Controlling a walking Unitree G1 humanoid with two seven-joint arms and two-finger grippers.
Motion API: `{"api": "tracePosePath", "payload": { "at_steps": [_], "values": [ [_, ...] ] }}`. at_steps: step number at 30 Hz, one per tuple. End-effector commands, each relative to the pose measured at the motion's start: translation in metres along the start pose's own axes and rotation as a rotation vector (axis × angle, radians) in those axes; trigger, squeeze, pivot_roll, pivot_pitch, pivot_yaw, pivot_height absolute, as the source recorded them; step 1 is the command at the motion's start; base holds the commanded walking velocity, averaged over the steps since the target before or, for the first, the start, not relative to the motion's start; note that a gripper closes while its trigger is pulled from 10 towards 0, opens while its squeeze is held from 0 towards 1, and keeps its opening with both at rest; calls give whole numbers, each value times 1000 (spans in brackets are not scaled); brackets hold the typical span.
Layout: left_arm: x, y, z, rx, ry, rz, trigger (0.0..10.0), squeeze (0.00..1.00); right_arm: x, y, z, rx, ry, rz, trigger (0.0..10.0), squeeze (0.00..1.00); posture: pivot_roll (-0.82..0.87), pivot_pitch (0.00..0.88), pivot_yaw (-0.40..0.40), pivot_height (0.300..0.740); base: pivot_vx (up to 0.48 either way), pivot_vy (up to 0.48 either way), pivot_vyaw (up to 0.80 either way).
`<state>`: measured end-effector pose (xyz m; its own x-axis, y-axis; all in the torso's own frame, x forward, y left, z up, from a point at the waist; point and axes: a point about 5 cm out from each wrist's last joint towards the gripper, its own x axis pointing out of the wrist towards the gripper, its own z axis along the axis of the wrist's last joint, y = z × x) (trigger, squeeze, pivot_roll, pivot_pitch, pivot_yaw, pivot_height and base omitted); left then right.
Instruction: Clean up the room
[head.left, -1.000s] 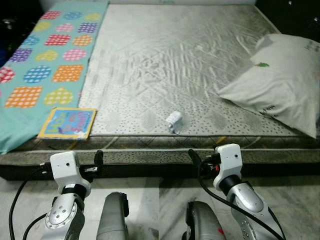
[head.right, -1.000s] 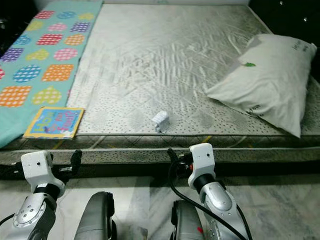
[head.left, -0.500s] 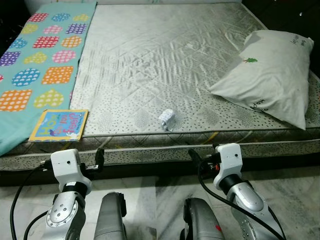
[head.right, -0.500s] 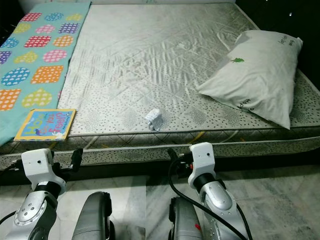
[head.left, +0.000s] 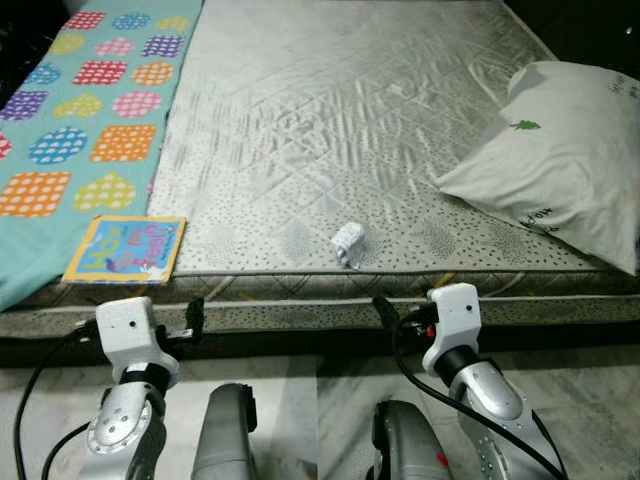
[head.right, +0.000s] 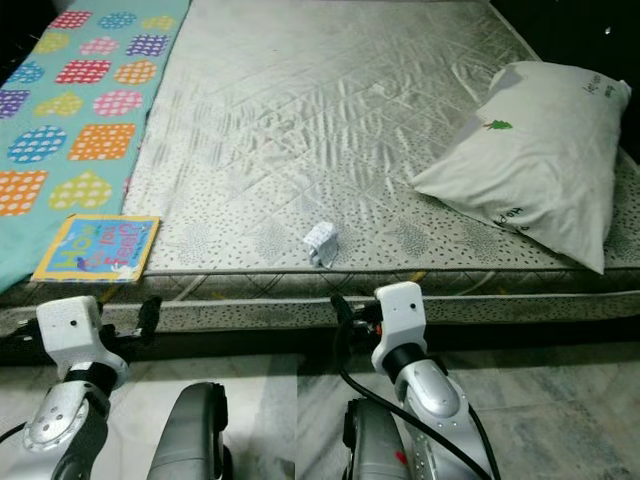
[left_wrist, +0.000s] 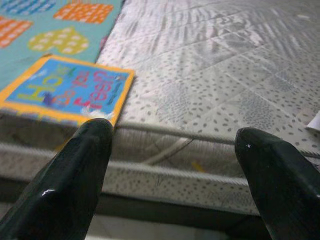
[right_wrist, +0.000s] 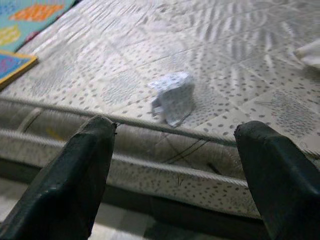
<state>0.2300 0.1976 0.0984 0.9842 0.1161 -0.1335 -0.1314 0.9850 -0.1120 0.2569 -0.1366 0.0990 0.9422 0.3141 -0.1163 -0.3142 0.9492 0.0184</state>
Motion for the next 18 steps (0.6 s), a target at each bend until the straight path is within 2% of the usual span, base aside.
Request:
{"api": "tracePosePath", "payload": {
  "at_steps": [1,8,11,16,18],
  "values": [
    [-1,-3,-3,-3,14,-14,10000,0,-4,-5,-6,-2,26,-15,10000,0,-70,180,-2,544,266,0,0],
    [-1,-4,-4,-2,16,-18,10000,0,-4,-4,-6,-23,23,-3,10000,0,-68,170,-2,544,257,0,0],
    [-1,-4,-5,-2,17,-17,10000,0,-4,-4,-6,-20,22,-3,10000,0,-67,167,-3,544,261,0,596],
    [-1,-5,-5,-4,18,-21,10000,0,-5,-4,-7,-16,23,-2,10000,0,-67,165,-5,544,246,0,0],
    [-2,-5,-5,-6,20,-22,10000,0,-5,-4,-7,-16,24,0,10000,0,-67,165,-5,544,255,0,450]
  ]
}}
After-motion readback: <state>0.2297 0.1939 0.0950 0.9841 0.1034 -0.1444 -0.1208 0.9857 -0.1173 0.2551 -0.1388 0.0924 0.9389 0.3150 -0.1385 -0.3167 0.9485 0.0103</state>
